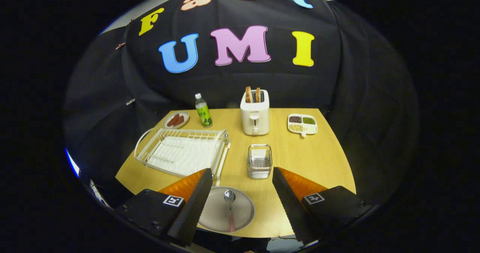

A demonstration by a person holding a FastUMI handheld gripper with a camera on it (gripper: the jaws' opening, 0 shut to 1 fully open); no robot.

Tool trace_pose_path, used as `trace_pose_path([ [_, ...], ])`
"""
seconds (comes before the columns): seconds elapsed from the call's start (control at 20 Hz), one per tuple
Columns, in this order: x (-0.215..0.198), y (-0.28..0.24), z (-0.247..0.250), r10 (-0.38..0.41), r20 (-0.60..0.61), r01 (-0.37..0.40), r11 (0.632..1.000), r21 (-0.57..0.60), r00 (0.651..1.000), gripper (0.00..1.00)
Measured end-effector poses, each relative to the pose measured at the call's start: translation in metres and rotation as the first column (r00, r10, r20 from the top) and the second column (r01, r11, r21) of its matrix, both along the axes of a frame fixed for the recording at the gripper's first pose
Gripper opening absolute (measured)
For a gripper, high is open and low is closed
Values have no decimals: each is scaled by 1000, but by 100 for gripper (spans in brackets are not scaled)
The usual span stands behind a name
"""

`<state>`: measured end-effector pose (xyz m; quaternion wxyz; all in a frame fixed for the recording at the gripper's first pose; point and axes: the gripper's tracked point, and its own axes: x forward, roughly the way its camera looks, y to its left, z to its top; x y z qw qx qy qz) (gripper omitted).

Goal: Take the plate from the dish rack, then take the spoon from the basket and place it into the plate.

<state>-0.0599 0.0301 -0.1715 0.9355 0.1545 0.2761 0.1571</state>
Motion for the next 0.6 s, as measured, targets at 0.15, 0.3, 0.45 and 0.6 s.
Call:
trace_pose_path([
  [0.15,19,-26,58,-54,132,57,998,-24,990,99],
  [0.3,31,-52,118,-106,268,122,991,-46,958,99],
  [0.45,35,-71,163,-150,373,180,983,-46,915,99],
  [0.6,36,-90,189,-183,438,232,971,-61,880,99],
])
